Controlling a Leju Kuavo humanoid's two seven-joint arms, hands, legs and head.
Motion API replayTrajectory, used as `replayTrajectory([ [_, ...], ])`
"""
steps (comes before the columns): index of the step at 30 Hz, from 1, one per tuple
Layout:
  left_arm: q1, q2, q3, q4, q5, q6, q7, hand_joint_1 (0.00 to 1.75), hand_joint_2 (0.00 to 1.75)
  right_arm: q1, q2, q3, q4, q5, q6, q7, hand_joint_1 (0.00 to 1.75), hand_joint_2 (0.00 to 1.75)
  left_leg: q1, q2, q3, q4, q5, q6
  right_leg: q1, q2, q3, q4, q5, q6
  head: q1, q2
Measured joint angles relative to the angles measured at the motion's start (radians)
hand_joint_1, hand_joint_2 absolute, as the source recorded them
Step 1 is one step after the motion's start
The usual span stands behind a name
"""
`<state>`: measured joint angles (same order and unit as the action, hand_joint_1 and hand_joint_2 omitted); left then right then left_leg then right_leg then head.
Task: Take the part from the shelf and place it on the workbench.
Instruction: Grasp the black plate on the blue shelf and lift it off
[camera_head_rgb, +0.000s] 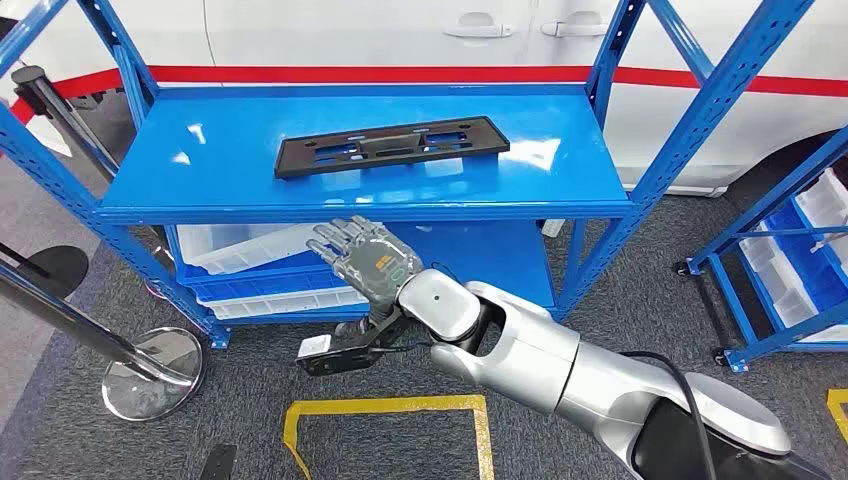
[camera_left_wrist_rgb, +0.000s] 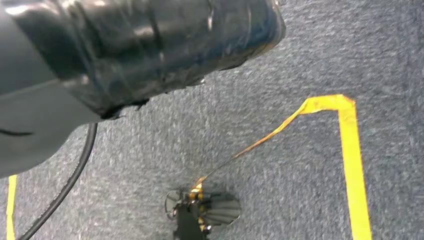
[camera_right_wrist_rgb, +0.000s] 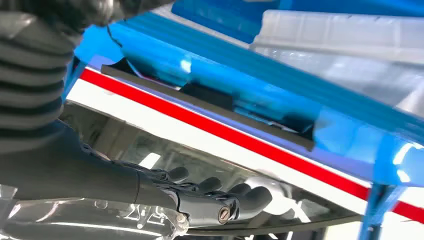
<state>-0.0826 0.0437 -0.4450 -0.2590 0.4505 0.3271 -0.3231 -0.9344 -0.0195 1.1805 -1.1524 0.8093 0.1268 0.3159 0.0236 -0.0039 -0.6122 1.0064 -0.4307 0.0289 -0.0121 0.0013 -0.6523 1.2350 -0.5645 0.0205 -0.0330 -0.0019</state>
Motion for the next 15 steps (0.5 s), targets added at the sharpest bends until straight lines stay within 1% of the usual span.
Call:
replayTrajectory([
  [1, 0.000, 0.000, -0.001, 0.000, 0.000, 0.001, 0.001, 0.00, 0.00, 0.003, 0.000, -0.002, 0.004, 0.003, -0.001, 0.003, 0.00, 1.75, -0.001, 0.000, 0.003, 0.000, -0.004, 0.001, 0.000, 0.000, -0.024, 0.031, -0.013, 0.001, 0.000, 0.000],
  [2, 0.001, 0.000, -0.002, 0.000, 0.000, 0.002, 0.002, 0.00, 0.00, 0.005, -0.001, -0.003, 0.007, 0.006, -0.001, 0.005, 0.00, 1.75, -0.002, -0.001, 0.007, 0.000, -0.007, 0.001, 0.000, 0.000, -0.041, 0.047, -0.018, 0.000, 0.000, 0.000],
  [3, 0.002, 0.001, -0.004, 0.000, 0.001, 0.003, 0.003, 0.00, 0.00, 0.009, -0.002, -0.006, 0.013, 0.010, -0.002, 0.009, 0.00, 1.75, -0.004, -0.002, 0.015, 0.001, -0.014, 0.002, 0.000, 0.000, -0.070, 0.072, -0.023, -0.001, 0.000, 0.000],
  [4, 0.003, 0.001, -0.005, 0.000, 0.001, 0.004, 0.005, 0.00, 0.00, 0.012, -0.002, -0.009, 0.018, 0.014, -0.003, 0.012, 0.00, 1.75, -0.005, -0.004, 0.025, 0.001, -0.022, 0.002, 0.001, 0.000, -0.080, 0.059, -0.005, -0.004, 0.000, 0.000],
  [5, 0.003, 0.001, -0.006, 0.000, 0.000, 0.005, 0.006, 0.00, 0.00, 0.014, -0.003, -0.011, 0.022, 0.015, -0.003, 0.014, 0.00, 1.75, -0.007, -0.005, 0.037, 0.001, -0.030, 0.001, 0.002, 0.000, -0.073, 0.011, 0.036, -0.009, 0.000, 0.000],
  [6, 0.004, 0.001, -0.007, 0.000, 0.000, 0.005, 0.007, 0.00, 0.00, 0.014, -0.003, -0.015, 0.027, 0.016, -0.004, 0.016, 0.00, 1.75, -0.008, -0.006, 0.046, 0.001, -0.039, 0.000, 0.005, 0.000, -0.057, -0.057, 0.094, -0.016, 0.000, 0.000],
  [7, 0.003, 0.000, -0.010, 0.000, -0.001, 0.005, 0.008, 0.00, 0.00, 0.013, -0.003, -0.020, 0.034, 0.018, -0.006, 0.017, 0.00, 1.75, -0.009, -0.008, 0.056, 0.002, -0.048, -0.003, 0.009, 0.001, -0.040, -0.123, 0.134, -0.024, 0.000, 0.000],
  [8, 0.001, 0.000, -0.013, 0.000, -0.003, 0.005, 0.010, 0.00, 0.00, 0.012, -0.002, -0.024, 0.040, 0.022, -0.009, 0.020, 0.00, 1.75, -0.011, -0.009, 0.060, 0.003, -0.055, -0.007, 0.012, 0.001, -0.025, -0.169, 0.163, -0.030, 0.000, 0.000],
  [9, -0.001, -0.001, -0.016, 0.000, -0.004, 0.004, 0.012, 0.00, 0.00, 0.011, -0.002, -0.029, 0.047, 0.027, -0.013, 0.023, 0.00, 1.75, -0.011, -0.010, 0.063, 0.005, -0.061, -0.012, 0.015, 0.001, -0.018, -0.196, 0.176, -0.035, 0.000, 0.000],
  [10, -0.003, -0.001, -0.018, 0.000, -0.006, 0.003, 0.014, 0.00, 0.00, 0.010, -0.001, -0.032, 0.054, 0.035, -0.018, 0.030, 0.00, 1.75, -0.013, -0.011, 0.066, 0.007, -0.064, -0.018, 0.017, 0.002, -0.015, -0.202, 0.168, -0.039, 0.001, 0.000],
  [12, -0.005, 0.000, -0.023, 0.000, -0.010, 0.001, 0.016, 0.00, 0.00, 0.008, 0.000, -0.040, 0.066, 0.055, -0.029, 0.047, 0.00, 1.75, -0.012, -0.010, 0.070, 0.013, -0.074, -0.028, 0.013, 0.002, -0.003, -0.208, 0.168, -0.046, 0.002, 0.000],
  [13, -0.007, 0.000, -0.026, 0.000, -0.011, 0.000, 0.017, 0.00, 0.00, 0.004, 0.001, -0.044, 0.072, 0.064, -0.036, 0.055, 0.00, 1.75, -0.011, -0.008, 0.064, 0.029, -0.085, -0.033, 0.011, 0.002, 0.005, -0.211, 0.166, -0.051, 0.001, 0.000],
  [14, -0.008, -0.001, -0.029, 0.000, -0.013, 0.000, 0.018, 0.00, 0.00, 0.000, 0.002, -0.047, 0.079, 0.073, -0.042, 0.061, 0.00, 1.75, -0.010, -0.006, 0.046, 0.066, -0.103, -0.038, 0.009, 0.002, 0.012, -0.214, 0.163, -0.056, -0.001, 0.000],
  [15, -0.010, -0.001, -0.032, 0.000, -0.015, -0.001, 0.020, 0.00, 0.00, -0.004, 0.003, -0.049, 0.086, 0.080, -0.048, 0.064, 0.00, 1.75, -0.009, -0.005, 0.016, 0.123, -0.126, -0.042, 0.009, 0.002, 0.018, -0.215, 0.160, -0.060, -0.002, 0.000],
])
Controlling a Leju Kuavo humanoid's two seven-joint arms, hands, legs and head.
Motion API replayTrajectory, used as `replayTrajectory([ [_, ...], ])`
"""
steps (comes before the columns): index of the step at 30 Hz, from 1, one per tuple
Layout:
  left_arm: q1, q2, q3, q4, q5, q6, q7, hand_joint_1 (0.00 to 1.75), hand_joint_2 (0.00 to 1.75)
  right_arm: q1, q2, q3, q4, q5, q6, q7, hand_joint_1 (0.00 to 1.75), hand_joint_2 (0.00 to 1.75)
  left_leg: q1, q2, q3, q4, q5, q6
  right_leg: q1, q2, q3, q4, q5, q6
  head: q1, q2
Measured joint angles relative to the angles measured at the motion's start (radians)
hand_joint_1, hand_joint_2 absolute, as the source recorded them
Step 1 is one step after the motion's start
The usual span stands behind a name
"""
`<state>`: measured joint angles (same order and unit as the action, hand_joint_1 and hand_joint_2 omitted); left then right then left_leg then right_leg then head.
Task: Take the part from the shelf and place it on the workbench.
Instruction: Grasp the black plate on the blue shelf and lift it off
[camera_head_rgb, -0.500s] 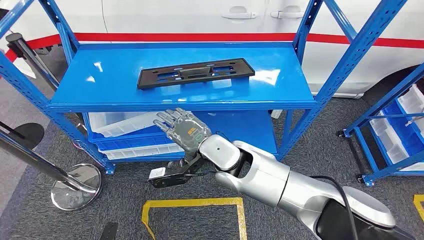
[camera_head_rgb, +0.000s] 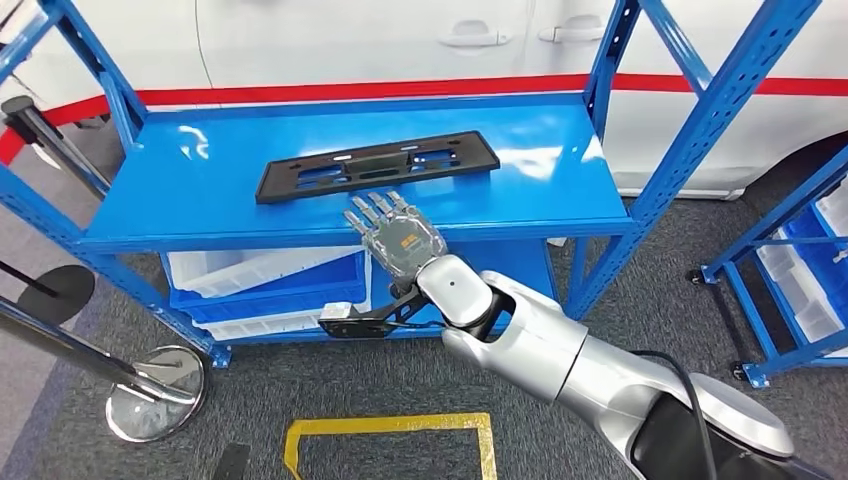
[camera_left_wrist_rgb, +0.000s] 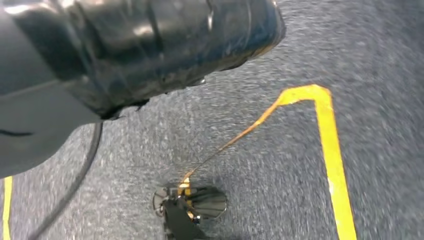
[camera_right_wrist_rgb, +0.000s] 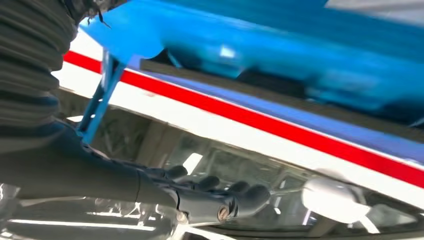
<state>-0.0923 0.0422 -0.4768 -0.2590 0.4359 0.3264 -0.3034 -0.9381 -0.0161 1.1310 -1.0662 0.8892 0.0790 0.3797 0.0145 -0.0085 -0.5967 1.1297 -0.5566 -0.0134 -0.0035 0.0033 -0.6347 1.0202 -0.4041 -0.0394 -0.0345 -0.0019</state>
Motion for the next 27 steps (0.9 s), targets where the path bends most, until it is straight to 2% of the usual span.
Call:
replayTrajectory([
  [2, -0.001, -0.001, -0.004, 0.000, -0.002, 0.000, 0.002, 0.00, 0.00, -0.001, 0.002, -0.001, 0.015, 0.007, -0.005, 0.002, 0.00, 1.75, 0.001, 0.001, -0.079, 0.125, -0.039, -0.007, 0.002, 0.000, 0.007, 0.001, -0.008, -0.005, -0.001, 0.000],
  [3, 0.000, -0.001, -0.005, 0.000, -0.002, 0.000, 0.003, 0.00, 0.00, 0.000, 0.002, -0.001, 0.022, 0.008, -0.006, 0.003, 0.00, 1.75, 0.002, 0.001, -0.107, 0.155, -0.038, -0.009, 0.003, 0.001, 0.011, 0.003, -0.013, -0.006, -0.001, 0.000],
  [4, 0.001, -0.001, -0.006, 0.000, -0.002, 0.000, 0.004, 0.00, 0.00, 0.002, 0.002, -0.001, 0.028, 0.008, -0.006, 0.003, 0.00, 1.75, 0.002, 0.001, -0.118, 0.149, -0.017, -0.009, 0.004, 0.002, 0.015, 0.005, -0.019, -0.006, -0.001, 0.000],
  [5, 0.001, -0.001, -0.007, 0.000, -0.002, 0.000, 0.004, 0.00, 0.00, 0.002, 0.002, -0.003, 0.034, 0.008, -0.006, 0.004, 0.00, 1.75, 0.002, 0.001, -0.111, 0.106, 0.022, -0.006, 0.004, 0.002, 0.021, 0.008, -0.025, -0.005, -0.001, 0.000],
  [6, 0.001, -0.001, -0.007, 0.000, -0.002, 0.000, 0.004, 0.00, 0.00, 0.002, 0.003, -0.005, 0.039, 0.008, -0.006, 0.005, 0.00, 1.75, 0.001, 0.001, -0.092, 0.039, 0.070, -0.002, 0.004, 0.003, 0.027, 0.011, -0.032, -0.003, -0.001, 0.000],
  [7, 0.000, -0.001, -0.008, 0.000, -0.002, 0.000, 0.004, 0.00, 0.00, 0.002, 0.004, -0.007, 0.045, 0.008, -0.006, 0.006, 0.00, 1.75, -0.001, 0.001, -0.072, -0.022, 0.103, 0.002, 0.004, 0.003, 0.033, 0.012, -0.038, 0.000, -0.001, 0.000],
  [8, -0.001, -0.001, -0.010, 0.000, -0.002, 0.000, 0.005, 0.00, 0.00, 0.001, 0.005, -0.009, 0.051, 0.008, -0.006, 0.008, 0.00, 1.75, -0.004, 0.002, -0.056, -0.071, 0.119, 0.007, 0.005, 0.003, 0.035, 0.014, -0.042, 0.003, -0.001, 0.000],
  [9, -0.002, -0.001, -0.012, 0.000, -0.003, 0.001, 0.006, 0.00, 0.00, 0.001, 0.006, -0.010, 0.058, 0.009, -0.007, 0.009, 0.00, 1.75, -0.006, 0.002, -0.047, -0.097, 0.127, 0.013, 0.006, 0.003, 0.037, 0.015, -0.045, 0.008, 0.000, 0.000],
  [10, -0.003, 0.000, -0.015, 0.000, -0.003, 0.002, 0.008, 0.00, 0.00, 0.002, 0.007, -0.011, 0.065, 0.011, -0.007, 0.010, 0.00, 1.75, -0.009, 0.001, -0.044, -0.101, 0.121, 0.018, 0.007, 0.003, 0.037, 0.014, -0.048, 0.013, 0.000, 0.000],
  [13, -0.002, -0.001, -0.024, 0.000, -0.004, 0.007, 0.013, 0.00, 0.00, 0.004, 0.009, -0.017, 0.092, 0.017, -0.008, 0.009, 0.00, 1.75, -0.003, 0.001, -0.030, -0.115, 0.130, 0.033, 0.009, 0.003, 0.035, 0.023, -0.065, 0.030, 0.001, 0.000],
  [15, -0.005, -0.002, -0.029, 0.000, -0.004, 0.008, 0.015, 0.00, 0.00, 0.003, 0.009, -0.022, 0.110, 0.022, -0.009, 0.009, 0.00, 1.75, 0.002, 0.002, -0.021, -0.124, 0.132, 0.040, 0.007, 0.002, 0.000, 0.097, -0.106, 0.040, 0.005, 0.000],
  [17, -0.009, -0.002, -0.031, 0.000, -0.004, 0.008, 0.017, 0.00, 0.00, 0.007, 0.010, -0.025, 0.127, 0.025, -0.010, 0.007, 0.00, 1.75, 0.002, 0.001, -0.019, -0.125, 0.128, 0.044, 0.002, 0.002, -0.070, 0.228, -0.157, 0.047, 0.008, 0.000],
  [18, -0.009, -0.002, -0.032, 0.000, -0.004, 0.007, 0.018, 0.00, 0.00, 0.011, 0.010, -0.025, 0.135, 0.025, -0.010, 0.007, 0.00, 1.75, 0.002, 0.001, -0.017, -0.124, 0.126, 0.044, 0.000, 0.001, -0.100, 0.276, -0.165, 0.049, 0.008, 0.000],
  [19, -0.009, -0.002, -0.033, 0.000, -0.004, 0.007, 0.019, 0.00, 0.00, 0.015, 0.010, -0.025, 0.143, 0.027, -0.010, 0.007, 0.00, 1.75, 0.002, 0.001, -0.015, -0.123, 0.123, 0.044, -0.002, 0.001, -0.114, 0.290, -0.155, 0.051, 0.008, 0.000],
  [20, -0.008, -0.002, -0.034, 0.000, -0.004, 0.007, 0.020, 0.00, 0.00, 0.017, 0.010, -0.025, 0.151, 0.028, -0.010, 0.006, 0.00, 1.75, 0.003, 0.001, -0.012, -0.122, 0.119, 0.043, -0.005, 0.001, -0.110, 0.268, -0.127, 0.052, 0.008, 0.000],
  [22, -0.007, -0.002, -0.040, 0.000, -0.003, 0.007, 0.021, 0.00, 0.00, 0.018, 0.014, -0.025, 0.165, 0.032, -0.010, 0.006, 0.00, 1.75, 0.004, -0.001, -0.006, -0.114, 0.108, 0.038, -0.008, 0.001, -0.063, 0.150, -0.050, 0.051, 0.008, 0.000],
  [23, -0.008, -0.002, -0.044, 0.000, -0.002, 0.007, 0.021, 0.00, 0.00, 0.017, 0.017, -0.025, 0.172, 0.035, -0.010, 0.006, 0.00, 1.75, 0.003, -0.001, -0.007, -0.109, 0.102, 0.033, -0.007, 0.001, -0.038, 0.097, -0.027, 0.050, 0.009, 0.000],
  [24, -0.010, -0.003, -0.048, 0.000, -0.002, 0.006, 0.021, 0.00, 0.00, 0.017, 0.021, -0.026, 0.178, 0.039, -0.010, 0.005, 0.00, 1.75, 0.002, -0.002, -0.010, -0.104, 0.099, 0.028, -0.005, 0.002, -0.021, 0.058, -0.018, 0.045, 0.008, 0.000],
  [25, -0.011, -0.003, -0.051, 0.000, -0.002, 0.006, 0.021, 0.00, 0.00, 0.018, 0.027, -0.026, 0.183, 0.042, -0.010, 0.005, 0.00, 1.75, 0.001, -0.001, -0.012, -0.102, 0.097, 0.023, -0.003, 0.003, -0.013, 0.041, -0.022, 0.041, 0.008, 0.000],
  [27, -0.012, -0.002, -0.055, 0.000, -0.001, 0.005, 0.021, 0.00, 0.00, 0.020, 0.036, -0.026, 0.191, 0.046, -0.010, 0.002, 0.00, 1.75, 0.001, -0.001, -0.014, -0.104, 0.097, 0.013, -0.001, 0.006, -0.009, 0.030, -0.030, 0.029, 0.008, 0.000],
])
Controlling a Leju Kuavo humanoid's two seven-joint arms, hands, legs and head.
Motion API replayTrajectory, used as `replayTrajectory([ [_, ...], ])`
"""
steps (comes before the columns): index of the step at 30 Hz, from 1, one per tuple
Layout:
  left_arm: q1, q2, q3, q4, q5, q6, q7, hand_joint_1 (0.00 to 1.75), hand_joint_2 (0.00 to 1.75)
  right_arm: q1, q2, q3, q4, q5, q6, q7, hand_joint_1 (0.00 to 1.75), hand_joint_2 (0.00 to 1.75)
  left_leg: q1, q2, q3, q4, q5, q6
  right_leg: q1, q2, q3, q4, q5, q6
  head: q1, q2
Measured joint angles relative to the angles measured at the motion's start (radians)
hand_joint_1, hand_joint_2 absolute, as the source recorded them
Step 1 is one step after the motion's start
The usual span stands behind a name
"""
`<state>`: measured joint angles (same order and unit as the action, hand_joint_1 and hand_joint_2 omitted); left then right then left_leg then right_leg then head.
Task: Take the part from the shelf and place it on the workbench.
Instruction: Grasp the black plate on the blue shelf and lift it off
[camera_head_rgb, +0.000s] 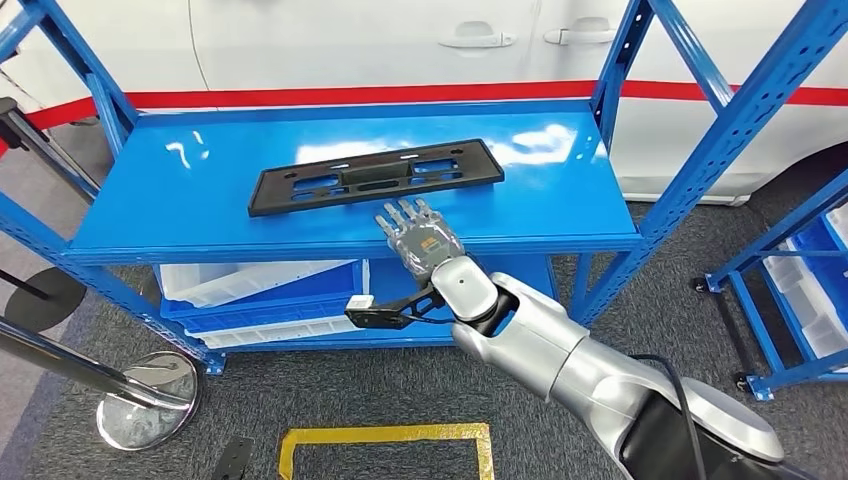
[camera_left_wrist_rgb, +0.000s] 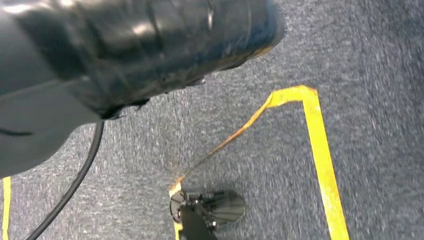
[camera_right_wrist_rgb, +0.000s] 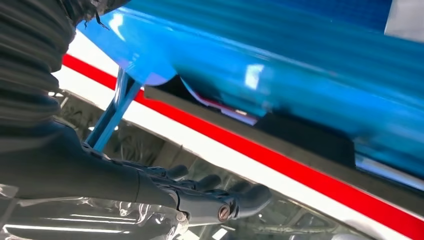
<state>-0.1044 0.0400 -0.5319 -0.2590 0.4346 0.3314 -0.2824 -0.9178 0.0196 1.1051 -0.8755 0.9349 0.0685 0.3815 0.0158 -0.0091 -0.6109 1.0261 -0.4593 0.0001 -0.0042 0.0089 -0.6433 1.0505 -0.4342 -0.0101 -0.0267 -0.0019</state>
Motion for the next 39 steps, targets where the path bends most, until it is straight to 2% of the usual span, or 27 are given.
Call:
replayTrajectory([
  [2, 0.000, 0.000, -0.001, 0.000, 0.000, 0.000, 0.000, 0.00, 0.00, 0.001, 0.007, 0.000, 0.005, 0.001, 0.000, -0.003, 0.00, 1.75, 0.002, 0.002, -0.005, 0.018, -0.015, -0.009, -0.003, 0.000, 0.007, -0.005, 0.000, -0.011, -0.001, 0.000],
  [3, 0.000, -0.001, -0.001, 0.000, 0.000, 0.000, 0.000, 0.00, 0.00, 0.000, 0.011, 0.000, 0.008, 0.001, -0.001, -0.004, 0.00, 1.75, 0.002, 0.003, -0.021, 0.055, -0.035, -0.013, -0.005, 0.000, 0.012, -0.008, -0.001, -0.016, -0.002, 0.000],
  [5, -0.001, -0.002, -0.002, 0.000, 0.000, -0.001, 0.000, 0.00, 0.00, 0.001, 0.016, 0.000, 0.011, 0.002, -0.001, -0.005, 0.00, 1.75, 0.002, 0.004, -0.083, 0.182, -0.089, -0.019, -0.003, -0.001, 0.018, -0.009, -0.004, -0.024, -0.005, 0.000],
  [6, 0.000, -0.002, -0.002, 0.000, 0.000, -0.001, 0.000, 0.00, 0.00, 0.003, 0.018, 0.000, 0.013, 0.002, -0.001, -0.005, 0.00, 1.75, 0.002, 0.004, -0.116, 0.244, -0.107, -0.020, -0.001, -0.001, 0.020, -0.009, -0.006, -0.027, -0.005, 0.000],
  [7, 0.001, -0.001, -0.002, 0.000, 0.000, -0.001, 0.000, 0.00, 0.00, 0.005, 0.019, 0.000, 0.014, 0.002, -0.001, -0.006, 0.00, 1.75, 0.002, 0.004, -0.139, 0.279, -0.109, -0.019, 0.002, -0.001, 0.022, -0.009, -0.008, -0.029, -0.005, 0.000],
  [8, 0.002, -0.001, -0.002, 0.000, 0.000, -0.001, 0.000, 0.00, 0.00, 0.007, 0.020, 0.000, 0.016, 0.002, -0.001, -0.006, 0.00, 1.75, 0.001, 0.004, -0.143, 0.275, -0.091, -0.015, 0.004, -0.001, 0.025, -0.009, -0.009, -0.031, -0.005, 0.000],
  [9, 0.002, -0.001, -0.002, 0.000, 0.000, -0.001, 0.000, 0.00, 0.00, 0.008, 0.021, 0.000, 0.018, 0.001, -0.001, -0.006, 0.00, 1.75, -0.001, 0.004, -0.127, 0.233, -0.058, -0.009, 0.007, 0.000, 0.028, -0.009, -0.011, -0.032, -0.005, 0.000],
  [11, 0.001, 0.000, -0.003, 0.000, 0.001, -0.002, 0.001, 0.00, 0.00, 0.007, 0.027, 0.000, 0.020, 0.000, -0.003, -0.008, 0.00, 1.75, -0.007, 0.004, -0.067, 0.098, 0.010, 0.009, 0.012, 0.002, 0.034, -0.009, -0.014, -0.033, -0.004, 0.000],
  [12, 0.000, 0.001, -0.004, 0.000, 0.002, -0.003, 0.002, 0.00, 0.00, 0.007, 0.030, 0.000, 0.020, 0.000, -0.004, -0.009, 0.00, 1.75, -0.011, 0.005, -0.041, 0.045, 0.025, 0.016, 0.014, 0.003, 0.035, -0.009, -0.016, -0.031, -0.003, 0.000],
  [13, -0.001, 0.001, -0.005, 0.000, 0.004, -0.003, 0.002, 0.00, 0.00, 0.008, 0.032, 0.000, 0.021, -0.001, -0.005, -0.010, 0.00, 1.75, -0.015, 0.004, -0.026, 0.013, 0.028, 0.021, 0.014, 0.003, 0.035, -0.009, -0.017, -0.027, -0.002, 0.000],
  [15, -0.001, 0.001, -0.008, 0.000, 0.007, -0.004, 0.003, 0.00, 0.00, 0.010, 0.035, 0.000, 0.023, -0.001, -0.006, -0.013, 0.00, 1.75, -0.019, 0.003, -0.017, -0.004, 0.023, 0.023, 0.011, 0.003, 0.035, -0.012, -0.018, -0.018, -0.002, 0.000],
  [17, 0.002, 0.000, -0.010, 0.000, 0.009, -0.005, 0.003, 0.00, 0.00, 0.012, 0.039, -0.001, 0.025, 0.001, -0.009, -0.014, 0.00, 1.75, -0.012, 0.004, -0.006, -0.020, 0.028, 0.027, 0.012, 0.002, 0.033, -0.003, -0.028, -0.007, -0.002, 0.000],
  [19, 0.001, -0.001, -0.011, 0.000, 0.010, -0.006, 0.002, 0.00, 0.00, 0.011, 0.041, -0.001, 0.026, 0.006, -0.015, -0.014, 0.00, 1.75, -0.004, 0.006, 0.008, -0.037, 0.032, 0.034, 0.010, 0.001, 0.000, 0.071, -0.069, 0.004, 0.003, 0.000],
  [21, -0.001, -0.001, -0.014, 0.000, 0.010, -0.008, 0.002, 0.00, 0.00, 0.013, 0.041, -0.001, 0.027, 0.012, -0.019, -0.013, 0.00, 1.75, -0.003, 0.006, 0.013, -0.039, 0.029, 0.039, 0.001, 0.001, -0.065, 0.194, -0.119, 0.014, 0.007, 0.000],
  [22, -0.001, -0.001, -0.016, 0.000, 0.010, -0.009, 0.002, 0.00, 0.00, 0.016, 0.041, -0.001, 0.029, 0.014, -0.020, -0.013, 0.00, 1.75, -0.002, 0.006, 0.014, -0.037, 0.026, 0.038, -0.004, 0.000, -0.091, 0.236, -0.126, 0.019, 0.007, 0.000],
  [23, 0.000, -0.001, -0.018, 0.000, 0.010, -0.011, 0.002, 0.00, 0.00, 0.018, 0.041, -0.001, 0.030, 0.015, -0.020, -0.013, 0.00, 1.75, -0.001, 0.005, 0.016, -0.035, 0.022, 0.037, -0.008, 0.000, -0.101, 0.243, -0.113, 0.023, 0.007, 0.000],
  [24, 0.001, -0.002, -0.019, 0.000, 0.010, -0.012, 0.003, 0.00, 0.00, 0.019, 0.042, -0.001, 0.031, 0.016, -0.021, -0.013, 0.00, 1.75, 0.002, 0.004, 0.019, -0.030, 0.016, 0.033, -0.013, 0.000, -0.093, 0.214, -0.083, 0.027, 0.007, 0.000],
  [26, 0.002, -0.003, -0.020, 0.000, 0.009, -0.015, 0.003, 0.00, 0.00, 0.018, 0.044, -0.001, 0.032, 0.019, -0.024, -0.013, 0.00, 1.75, 0.007, 0.003, 0.025, -0.017, 0.000, 0.023, -0.018, -0.002, -0.041, 0.097, -0.015, 0.033, 0.007, 0.000],
  [27, 0.001, -0.003, -0.021, 0.000, 0.009, -0.016, 0.003, 0.00, 0.00, 0.017, 0.048, -0.001, 0.033, 0.021, -0.026, -0.014, 0.00, 1.75, 0.006, 0.002, 0.026, -0.009, -0.008, 0.016, -0.018, -0.002, -0.016, 0.046, 0.000, 0.031, 0.007, 0.000],
  [28, 0.000, -0.004, -0.023, 0.000, 0.009, -0.016, 0.003, 0.00, 0.00, 0.017, 0.051, -0.001, 0.033, 0.024, -0.029, -0.014, 0.00, 1.31, 0.006, 0.002, 0.026, -0.004, -0.014, 0.010, -0.017, -0.001, -0.001, 0.016, 0.003, 0.027, 0.006, 0.000],
  [31, -0.001, -0.004, -0.025, 0.000, 0.009, -0.016, 0.004, 0.00, 0.00, 0.019, 0.058, -0.002, 0.034, 0.029, -0.032, -0.015, 0.00, 0.00, 0.005, 0.002, 0.027, -0.007, -0.021, -0.008, -0.013, 0.001, 0.010, 0.000, -0.009, 0.007, 0.005, 0.000],
  [33, -0.002, -0.005, -0.026, 0.000, 0.009, -0.016, 0.004, 0.00, 0.00, 0.017, 0.063, -0.003, 0.035, 0.031, -0.033, -0.015, 0.00, 0.00, 0.007, 0.004, 0.019, 0.021, -0.039, -0.017, -0.016, 0.001, 0.023, -0.008, -0.013, -0.007, 0.003, 0.000],
  [34, -0.003, -0.005, -0.026, 0.000, 0.009, -0.015, 0.004, 0.00, 0.00, 0.015, 0.067, -0.003, 0.035, 0.032, -0.034, -0.015, 0.00, 0.00, 0.008, 0.005, -0.003, 0.065, -0.058, -0.021, -0.017, 0.000, 0.031, -0.011, -0.016, -0.014, 0.001, 0.000],
  [36, -0.003, -0.005, -0.027, 0.000, 0.012, -0.014, 0.004, 0.00, 0.00, 0.015, 0.072, -0.004, 0.036, 0.034, -0.034, -0.016, 0.00, 0.00, 0.008, 0.005, -0.075, 0.194, -0.098, -0.026, -0.015, 0.000, 0.043, -0.012, -0.026, -0.022, -0.002, 0.000],
  [37, -0.002, -0.005, -0.027, 0.000, 0.014, -0.013, 0.004, 0.00, 0.00, 0.017, 0.073, -0.004, 0.037, 0.034, -0.034, -0.017, 0.00, 0.00, 0.008, 0.005, -0.111, 0.247, -0.105, -0.027, -0.013, 0.000, 0.049, -0.012, -0.031, -0.024, -0.001, 0.000],
  [38, -0.001, -0.005, -0.027, 0.000, 0.016, -0.013, 0.003, 0.00, 0.00, 0.020, 0.074, -0.004, 0.038, 0.035, -0.034, -0.018, 0.00, 0.00, 0.008, 0.005, -0.133, 0.268, -0.095, -0.027, -0.012, 0.001, 0.057, -0.012, -0.037, -0.024, -0.001, 0.000],
  [39, 0.001, -0.005, -0.027, 0.000, 0.017, -0.012, 0.003, 0.00, 0.00, 0.021, 0.074, -0.004, 0.039, 0.036, -0.034, -0.019, 0.00, 0.00, 0.008, 0.005, -0.136, 0.250, -0.064, -0.025, -0.012, 0.002, 0.066, -0.012, -0.044, -0.023, -0.001, 0.000],
])
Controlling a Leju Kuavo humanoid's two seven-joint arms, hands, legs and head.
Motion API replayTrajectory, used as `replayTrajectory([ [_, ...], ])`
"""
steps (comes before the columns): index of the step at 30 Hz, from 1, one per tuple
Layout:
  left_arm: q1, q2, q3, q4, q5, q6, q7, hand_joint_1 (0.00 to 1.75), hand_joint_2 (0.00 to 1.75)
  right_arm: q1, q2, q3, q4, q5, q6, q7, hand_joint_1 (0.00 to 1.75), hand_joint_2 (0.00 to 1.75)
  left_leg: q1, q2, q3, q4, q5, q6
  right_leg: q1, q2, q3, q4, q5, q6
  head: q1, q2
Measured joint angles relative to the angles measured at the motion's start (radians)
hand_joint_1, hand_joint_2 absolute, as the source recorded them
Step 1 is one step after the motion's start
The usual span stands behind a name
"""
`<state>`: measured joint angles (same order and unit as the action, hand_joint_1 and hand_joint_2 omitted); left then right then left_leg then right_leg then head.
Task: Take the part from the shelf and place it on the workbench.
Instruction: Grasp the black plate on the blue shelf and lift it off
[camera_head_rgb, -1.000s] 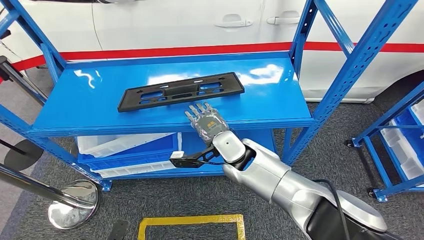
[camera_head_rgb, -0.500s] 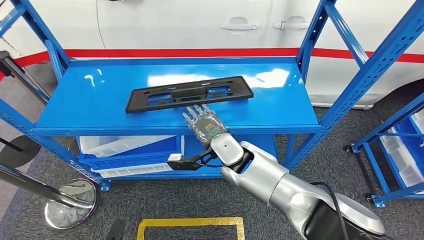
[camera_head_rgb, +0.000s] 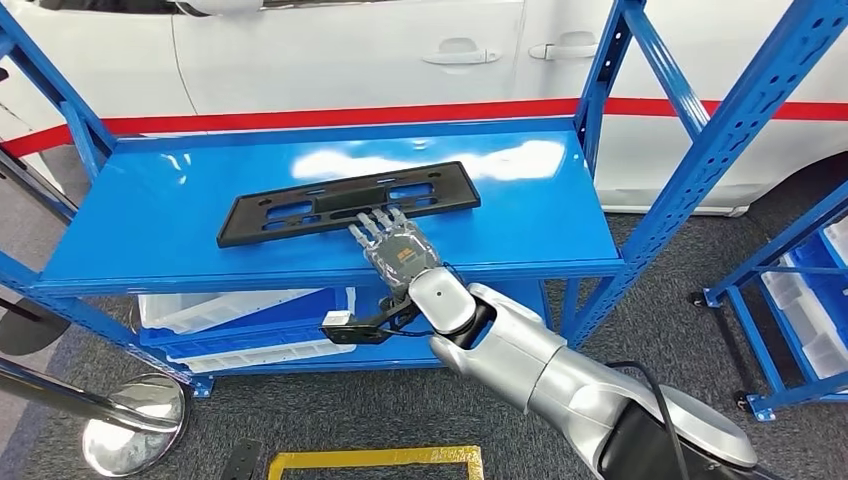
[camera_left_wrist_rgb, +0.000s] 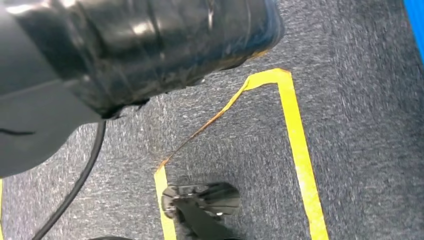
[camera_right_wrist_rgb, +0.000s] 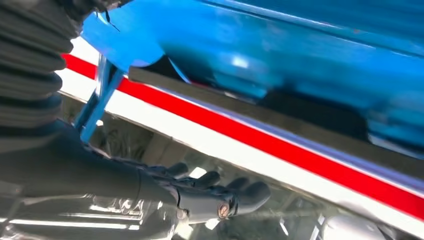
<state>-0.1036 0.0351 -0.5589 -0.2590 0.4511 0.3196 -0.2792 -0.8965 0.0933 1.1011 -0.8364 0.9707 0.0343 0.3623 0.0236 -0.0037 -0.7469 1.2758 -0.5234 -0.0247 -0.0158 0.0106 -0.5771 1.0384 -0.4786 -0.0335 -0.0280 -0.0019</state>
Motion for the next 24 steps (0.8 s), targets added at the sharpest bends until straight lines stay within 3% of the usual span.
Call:
replayTrajectory([
  [2, 0.001, 0.000, 0.000, 0.000, 0.000, 0.000, 0.000, 0.00, 0.00, 0.001, 0.001, 0.000, 0.001, 0.002, 0.000, -0.002, 0.00, 0.00, -0.001, 0.000, 0.039, -0.117, 0.085, 0.009, 0.000, 0.001, 0.022, -0.001, -0.016, 0.004, 0.000, 0.000],
  [3, 0.000, 0.000, 0.000, 0.000, 0.000, 0.000, 0.000, 0.00, 0.00, -0.001, 0.002, 0.000, 0.001, 0.002, 0.000, -0.003, 0.00, 0.00, -0.005, 0.000, 0.063, -0.175, 0.112, 0.014, 0.001, 0.002, 0.030, -0.002, -0.024, 0.008, 0.000, 0.000],
  [4, -0.001, 0.000, -0.001, 0.000, 0.000, 0.000, 0.000, 0.00, 0.00, -0.002, 0.004, 0.000, 0.002, 0.002, 0.000, -0.004, 0.00, 0.00, -0.008, 0.000, 0.083, -0.217, 0.120, 0.020, 0.002, 0.002, 0.035, -0.003, -0.030, 0.013, 0.000, 0.000],
  [8, -0.001, 0.000, -0.003, 0.000, 0.000, 0.000, -0.001, 0.00, 0.00, -0.003, 0.006, -0.001, 0.002, 0.004, -0.001, -0.005, 0.00, 1.75, -0.011, -0.002, 0.117, -0.262, 0.095, 0.037, 0.007, 0.002, 0.045, 0.001, -0.032, 0.033, 0.001, 0.000],
  [10, 0.000, -0.001, -0.005, 0.000, -0.001, 0.000, -0.002, 0.00, 0.00, -0.007, 0.006, -0.002, 0.002, 0.006, -0.001, -0.006, 0.00, 1.75, -0.006, -0.002, 0.139, -0.273, 0.089, 0.047, 0.006, 0.000, 0.016, 0.061, -0.053, 0.039, 0.003, 0.000],
  [13, -0.002, -0.002, -0.007, 0.000, -0.001, -0.002, -0.002, 0.00, 0.00, -0.006, 0.006, -0.002, 0.002, 0.009, 0.000, -0.006, 0.00, 1.75, -0.007, -0.002, 0.158, -0.275, 0.075, 0.057, 0.005, -0.001, -0.102, 0.232, -0.110, 0.046, 0.003, 0.000],
  [14, -0.001, -0.002, -0.007, 0.000, -0.001, -0.002, -0.002, 0.00, 0.00, -0.002, 0.006, -0.002, 0.003, 0.011, 0.000, -0.006, 0.00, 1.75, -0.007, -0.002, 0.165, -0.274, 0.068, 0.058, 0.005, -0.001, -0.132, 0.259, -0.109, 0.047, 0.003, 0.000],
  [15, 0.000, -0.002, -0.008, 0.000, -0.001, -0.002, -0.002, 0.00, 0.00, 0.002, 0.006, -0.002, 0.003, 0.012, 0.000, -0.007, 0.00, 1.75, -0.007, -0.003, 0.174, -0.274, 0.061, 0.058, 0.005, -0.001, -0.145, 0.253, -0.089, 0.047, 0.003, 0.000],
  [16, 0.001, -0.003, -0.008, 0.000, -0.001, -0.003, -0.002, 0.00, 0.00, 0.004, 0.006, -0.002, 0.003, 0.014, 0.000, -0.008, 0.00, 1.75, -0.007, -0.004, 0.185, -0.273, 0.053, 0.057, 0.005, -0.001, -0.142, 0.213, -0.047, 0.046, 0.003, 0.000],
  [17, 0.002, -0.004, -0.008, 0.000, -0.001, -0.003, -0.002, 0.00, 0.00, 0.004, 0.006, -0.002, 0.003, 0.015, 0.001, -0.009, 0.00, 1.75, -0.007, -0.004, 0.195, -0.272, 0.044, 0.055, 0.005, -0.002, -0.128, 0.149, 0.007, 0.043, 0.003, 0.000],
  [19, 0.000, -0.006, -0.010, 0.000, 0.002, -0.003, 0.001, 0.00, 0.00, 0.005, 0.006, -0.002, 0.006, 0.018, 0.007, -0.010, 0.00, 1.75, -0.008, -0.005, 0.208, -0.269, 0.028, 0.046, 0.010, -0.002, -0.102, 0.043, 0.071, 0.033, 0.003, 0.000],
  [21, -0.002, -0.007, -0.012, 0.000, 0.013, -0.006, 0.008, 0.00, 0.00, 0.008, 0.008, -0.002, 0.013, 0.028, 0.039, -0.014, 0.00, 1.75, -0.009, -0.004, 0.209, -0.263, 0.019, 0.033, 0.016, -0.002, -0.096, 0.012, 0.074, 0.019, 0.001, 0.000],
  [24, -0.002, -0.007, -0.014, 0.000, 0.030, -0.011, 0.016, 0.00, 0.00, 0.010, 0.011, -0.002, 0.030, 0.045, 0.110, -0.025, 0.00, 1.75, -0.009, -0.002, 0.205, -0.237, 0.002, 0.018, 0.011, -0.001, -0.084, 0.003, 0.072, 0.001, -0.001, 0.000],
])
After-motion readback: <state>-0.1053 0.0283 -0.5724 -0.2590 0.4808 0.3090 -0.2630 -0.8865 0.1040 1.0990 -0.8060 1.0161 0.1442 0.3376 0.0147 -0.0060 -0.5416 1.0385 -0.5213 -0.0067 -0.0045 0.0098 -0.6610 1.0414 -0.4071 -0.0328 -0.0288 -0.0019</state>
